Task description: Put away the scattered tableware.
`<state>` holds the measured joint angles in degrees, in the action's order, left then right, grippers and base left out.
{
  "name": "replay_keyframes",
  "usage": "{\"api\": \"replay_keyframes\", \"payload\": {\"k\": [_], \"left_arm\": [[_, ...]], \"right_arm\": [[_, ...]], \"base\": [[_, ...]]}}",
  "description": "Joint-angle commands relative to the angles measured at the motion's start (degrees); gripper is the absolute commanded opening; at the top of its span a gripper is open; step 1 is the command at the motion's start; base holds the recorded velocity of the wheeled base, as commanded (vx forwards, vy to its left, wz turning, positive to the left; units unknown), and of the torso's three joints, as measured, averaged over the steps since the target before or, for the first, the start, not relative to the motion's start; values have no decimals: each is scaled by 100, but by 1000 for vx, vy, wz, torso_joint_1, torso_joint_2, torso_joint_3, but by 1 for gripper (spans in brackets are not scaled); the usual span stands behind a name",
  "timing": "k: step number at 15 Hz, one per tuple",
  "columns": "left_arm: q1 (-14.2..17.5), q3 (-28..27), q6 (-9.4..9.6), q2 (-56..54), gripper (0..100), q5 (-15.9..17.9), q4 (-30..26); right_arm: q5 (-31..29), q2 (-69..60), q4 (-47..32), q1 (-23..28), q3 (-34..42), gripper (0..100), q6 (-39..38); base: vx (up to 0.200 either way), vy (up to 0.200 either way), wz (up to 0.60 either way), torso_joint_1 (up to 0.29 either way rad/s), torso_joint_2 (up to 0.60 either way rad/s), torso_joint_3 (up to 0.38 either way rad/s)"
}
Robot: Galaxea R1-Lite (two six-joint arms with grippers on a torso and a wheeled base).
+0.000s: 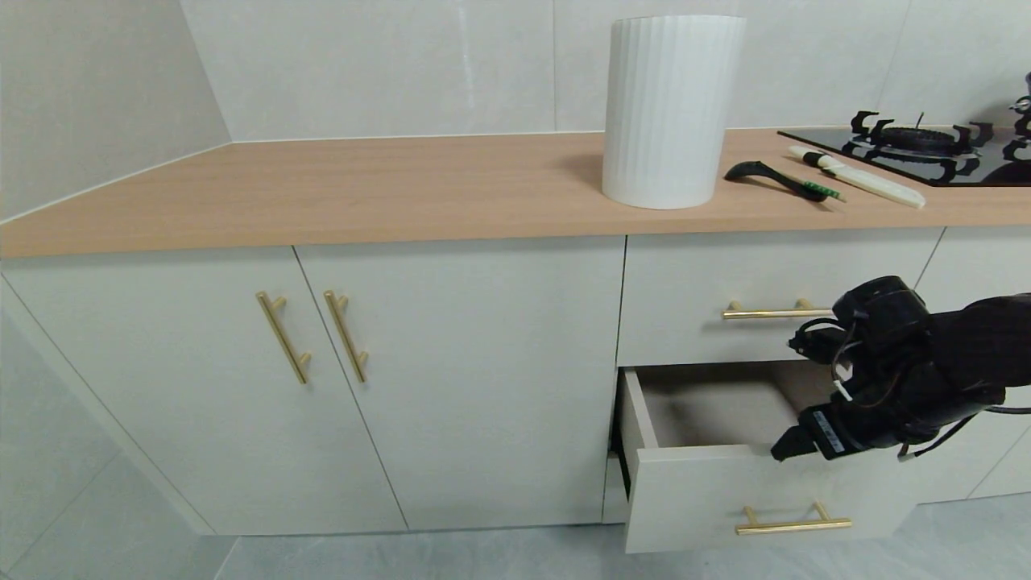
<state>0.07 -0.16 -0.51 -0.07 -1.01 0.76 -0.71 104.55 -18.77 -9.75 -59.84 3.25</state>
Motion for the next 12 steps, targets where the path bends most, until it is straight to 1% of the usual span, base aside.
{"api": "replay_keyframes", "payload": {"k": [1,3,6,7,8,12], "left_arm": [[1,-2,-2,7,100,-4,4],[1,-2,-2,7,100,-4,4],[1,-2,-2,7,100,-4,4],[1,-2,-2,7,100,-4,4],[1,-2,-2,7,100,-4,4],[1,-2,-2,7,100,-4,4]], "right_arm": [[-8,-154,-258,0,-177,100,52],[-35,-207,-540,-18,-177,100,114],[0,-259,-399,-123,-335,100,17],[18,-207,128,-132,-326,100,-449],[9,-31,330,-150,-326,100,-651],[-175,822,515,-290,-440,100,-906]], "base": [[0,0,0,0,0,0],[0,0,0,0,0,0],[0,0,0,0,0,0],[0,0,0,0,0,0],[0,0,0,0,0,0],[0,0,0,0,0,0]]}}
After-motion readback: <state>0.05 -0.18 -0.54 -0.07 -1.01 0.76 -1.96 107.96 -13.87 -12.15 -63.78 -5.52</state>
